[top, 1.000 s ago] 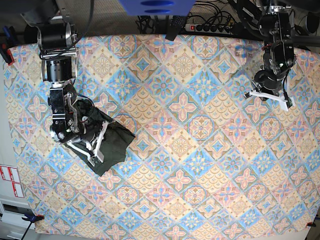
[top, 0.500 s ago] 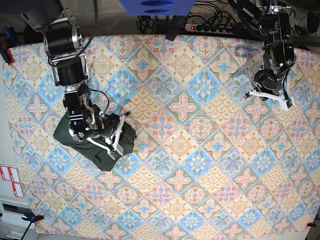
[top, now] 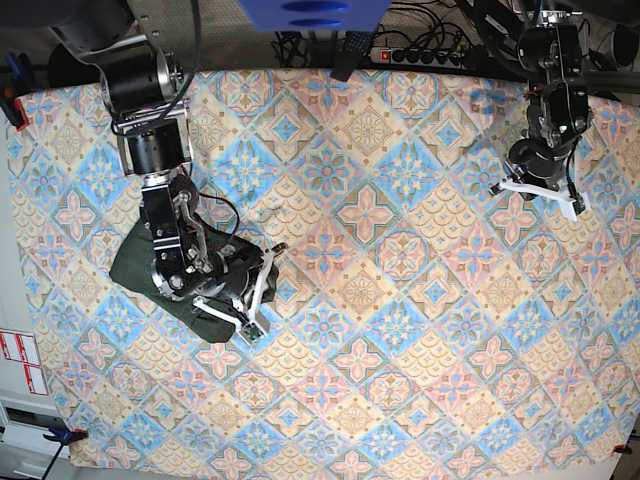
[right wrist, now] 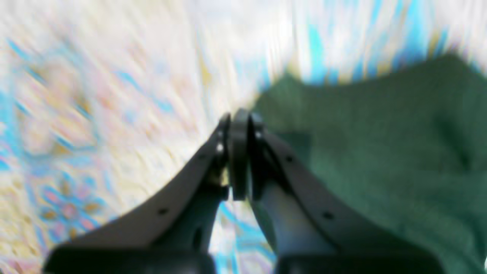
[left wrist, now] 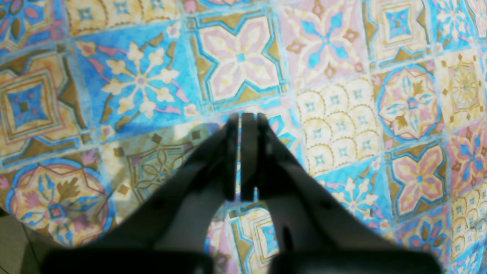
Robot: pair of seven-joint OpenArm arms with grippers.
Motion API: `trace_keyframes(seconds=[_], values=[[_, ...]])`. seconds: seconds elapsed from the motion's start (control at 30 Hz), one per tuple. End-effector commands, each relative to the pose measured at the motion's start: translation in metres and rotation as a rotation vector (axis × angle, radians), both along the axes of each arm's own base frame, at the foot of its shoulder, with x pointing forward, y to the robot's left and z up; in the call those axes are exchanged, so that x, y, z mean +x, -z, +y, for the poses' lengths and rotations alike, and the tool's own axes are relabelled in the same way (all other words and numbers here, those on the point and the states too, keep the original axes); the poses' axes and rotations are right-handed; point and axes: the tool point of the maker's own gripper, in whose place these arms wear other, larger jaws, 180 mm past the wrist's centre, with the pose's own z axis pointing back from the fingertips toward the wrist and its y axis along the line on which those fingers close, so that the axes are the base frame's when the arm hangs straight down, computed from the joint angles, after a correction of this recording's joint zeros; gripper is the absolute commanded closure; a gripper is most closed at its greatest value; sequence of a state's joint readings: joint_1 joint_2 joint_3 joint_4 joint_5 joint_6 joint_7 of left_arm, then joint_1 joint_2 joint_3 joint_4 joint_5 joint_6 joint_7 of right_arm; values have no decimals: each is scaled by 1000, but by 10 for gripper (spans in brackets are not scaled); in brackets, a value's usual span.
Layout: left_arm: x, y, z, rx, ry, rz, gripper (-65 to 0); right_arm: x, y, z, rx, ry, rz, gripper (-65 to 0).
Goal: Fold the T-shirt properly
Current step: 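Regrip the bundle edge with the right gripper and press it flat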
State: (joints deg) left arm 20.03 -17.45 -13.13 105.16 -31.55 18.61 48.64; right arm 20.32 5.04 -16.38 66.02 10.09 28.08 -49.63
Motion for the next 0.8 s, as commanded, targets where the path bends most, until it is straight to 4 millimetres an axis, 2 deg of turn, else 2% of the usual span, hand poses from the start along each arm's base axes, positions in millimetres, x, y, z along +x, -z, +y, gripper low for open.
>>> trace_keyframes(seconds=[0.0,0.2,0.37,0.67,0.77], values=[[5,-9,5,23,5,-31,0,9,-12,2,10,-4,-34,0],[8,-10,4,22,7,-36,0,8,-10,4,5,-13,-29,0],[8,-11,3,21,9,-37,0,-13,24,8,-27,-50,69,0],[8,-11,4,21,6,-38,0,-31,63,0,-4,-11,160,0],[8,-11,4,21,6,-38,0,-12,54,-1,7,1,127,0]])
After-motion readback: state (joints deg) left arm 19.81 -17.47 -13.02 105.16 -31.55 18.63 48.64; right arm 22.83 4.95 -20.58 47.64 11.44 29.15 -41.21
